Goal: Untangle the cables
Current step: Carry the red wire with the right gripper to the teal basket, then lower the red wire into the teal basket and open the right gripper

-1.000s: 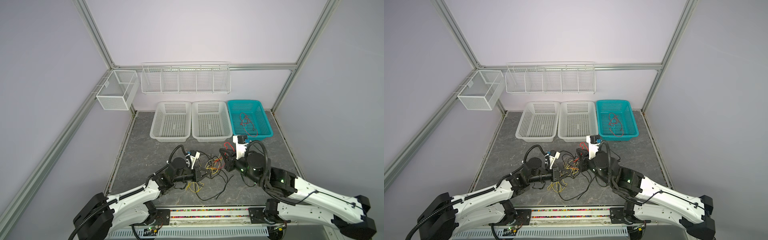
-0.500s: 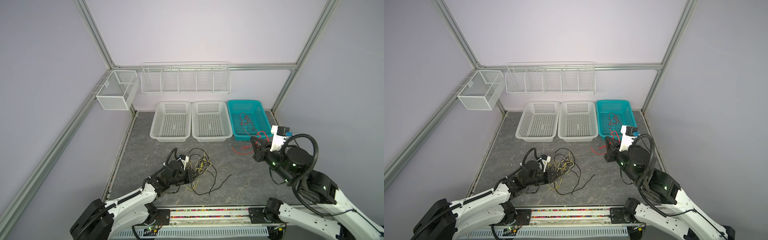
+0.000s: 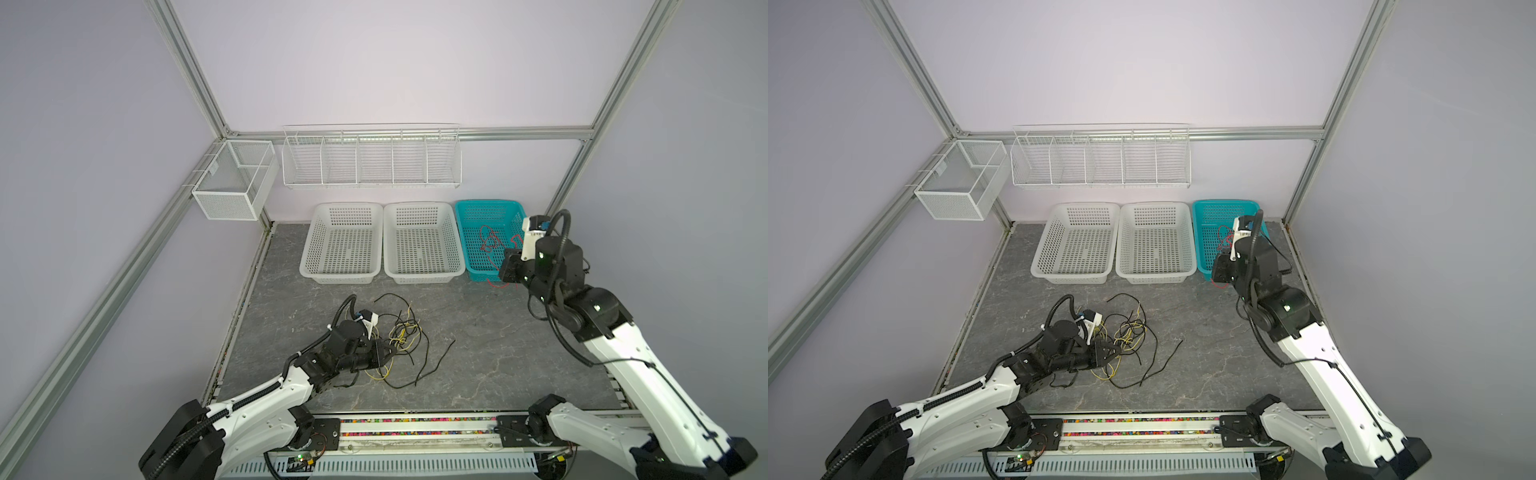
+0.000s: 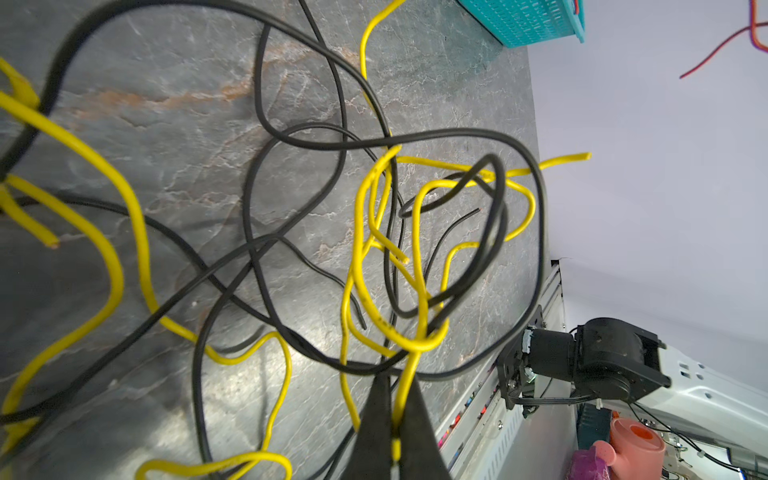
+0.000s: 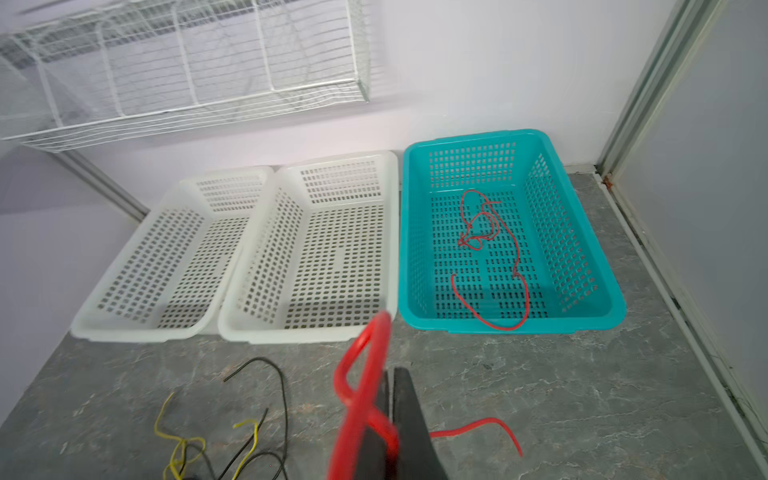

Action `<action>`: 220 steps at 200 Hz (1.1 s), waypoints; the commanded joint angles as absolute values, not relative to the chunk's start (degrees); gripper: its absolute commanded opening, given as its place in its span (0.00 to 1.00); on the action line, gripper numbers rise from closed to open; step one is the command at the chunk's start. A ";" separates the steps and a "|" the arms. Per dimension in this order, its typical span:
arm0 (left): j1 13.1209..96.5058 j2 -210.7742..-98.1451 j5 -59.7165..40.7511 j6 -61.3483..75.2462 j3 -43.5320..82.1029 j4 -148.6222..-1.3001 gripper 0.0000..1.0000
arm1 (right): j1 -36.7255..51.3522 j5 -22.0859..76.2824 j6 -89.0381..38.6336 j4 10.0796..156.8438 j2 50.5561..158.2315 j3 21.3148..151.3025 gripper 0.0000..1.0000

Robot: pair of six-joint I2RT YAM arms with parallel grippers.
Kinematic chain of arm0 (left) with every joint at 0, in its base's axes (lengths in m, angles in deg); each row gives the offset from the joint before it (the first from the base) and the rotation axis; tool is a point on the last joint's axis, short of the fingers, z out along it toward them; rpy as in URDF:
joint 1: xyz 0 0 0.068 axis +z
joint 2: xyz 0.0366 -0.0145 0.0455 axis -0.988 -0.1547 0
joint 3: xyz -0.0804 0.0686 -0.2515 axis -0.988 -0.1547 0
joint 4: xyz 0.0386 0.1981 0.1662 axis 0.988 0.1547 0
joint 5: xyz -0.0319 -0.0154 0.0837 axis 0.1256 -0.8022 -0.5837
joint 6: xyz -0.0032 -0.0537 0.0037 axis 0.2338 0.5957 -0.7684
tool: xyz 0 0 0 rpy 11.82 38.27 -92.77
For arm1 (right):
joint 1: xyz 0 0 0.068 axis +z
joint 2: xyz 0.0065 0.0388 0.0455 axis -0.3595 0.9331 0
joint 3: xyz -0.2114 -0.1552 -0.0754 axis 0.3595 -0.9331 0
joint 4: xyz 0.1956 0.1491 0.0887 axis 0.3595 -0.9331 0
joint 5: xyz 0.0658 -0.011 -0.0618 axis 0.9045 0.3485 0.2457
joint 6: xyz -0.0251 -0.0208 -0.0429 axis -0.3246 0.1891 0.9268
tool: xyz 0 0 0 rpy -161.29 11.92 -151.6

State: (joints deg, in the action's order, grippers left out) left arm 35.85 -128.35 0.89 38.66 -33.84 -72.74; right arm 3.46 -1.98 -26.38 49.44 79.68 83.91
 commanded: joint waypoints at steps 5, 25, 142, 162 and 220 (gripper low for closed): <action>36.10 -127.16 1.39 37.84 -32.59 -73.20 0.00 | -1.59 2.36 -23.33 50.84 87.82 91.09 0.06; 36.02 -127.38 1.66 38.06 -32.43 -73.94 0.00 | -3.38 2.20 -22.35 53.45 94.80 95.82 0.06; 34.72 -129.23 2.48 37.84 -31.82 -74.70 0.00 | -12.97 6.51 -20.87 35.24 132.68 133.03 0.21; 34.63 -129.51 2.35 37.72 -31.71 -75.07 0.00 | -12.90 6.79 -20.83 33.74 131.08 132.19 0.33; 33.69 -130.90 1.98 37.70 -31.20 -76.26 0.00 | -11.87 6.82 -22.83 38.66 117.38 112.20 0.61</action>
